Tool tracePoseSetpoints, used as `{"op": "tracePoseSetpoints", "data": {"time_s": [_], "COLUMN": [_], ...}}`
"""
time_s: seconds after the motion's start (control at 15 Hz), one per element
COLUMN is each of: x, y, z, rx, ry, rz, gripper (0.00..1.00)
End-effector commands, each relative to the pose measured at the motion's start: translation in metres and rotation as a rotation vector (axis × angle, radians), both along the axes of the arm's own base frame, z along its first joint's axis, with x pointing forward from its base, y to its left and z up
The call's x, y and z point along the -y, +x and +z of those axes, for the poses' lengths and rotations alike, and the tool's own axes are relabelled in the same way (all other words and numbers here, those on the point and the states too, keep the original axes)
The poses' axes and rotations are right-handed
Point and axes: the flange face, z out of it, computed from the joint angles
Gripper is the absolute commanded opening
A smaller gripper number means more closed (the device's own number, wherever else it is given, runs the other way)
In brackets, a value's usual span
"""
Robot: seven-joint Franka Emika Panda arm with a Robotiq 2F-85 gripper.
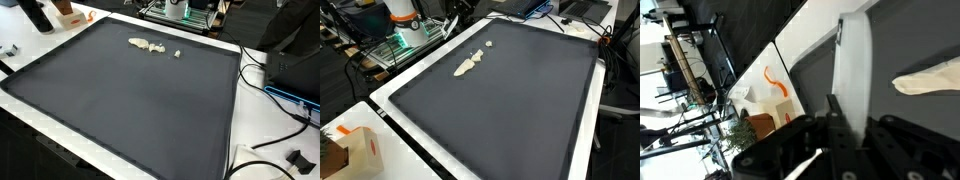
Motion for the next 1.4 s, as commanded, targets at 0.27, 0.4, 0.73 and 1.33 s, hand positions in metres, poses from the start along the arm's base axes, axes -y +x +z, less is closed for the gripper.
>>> {"op": "tracePoseSetpoints", "data": {"time_s": [0.27, 0.4, 0.73, 1.33], "x": [0.011, 0.014, 0.016, -0.023], "y": [0.025, 0.027, 0.034, 0.046], "z": [-0.063, -0.079, -0.111, -0.131], "rx": [-0.105, -0.133, -0.185, -0.212], "ry": [-0.107, -0.131, -0.151, -0.165], "rz": [0.051, 0.046, 0.043, 0.122], "gripper": [0.01, 0.01, 0.01, 0.01]}}
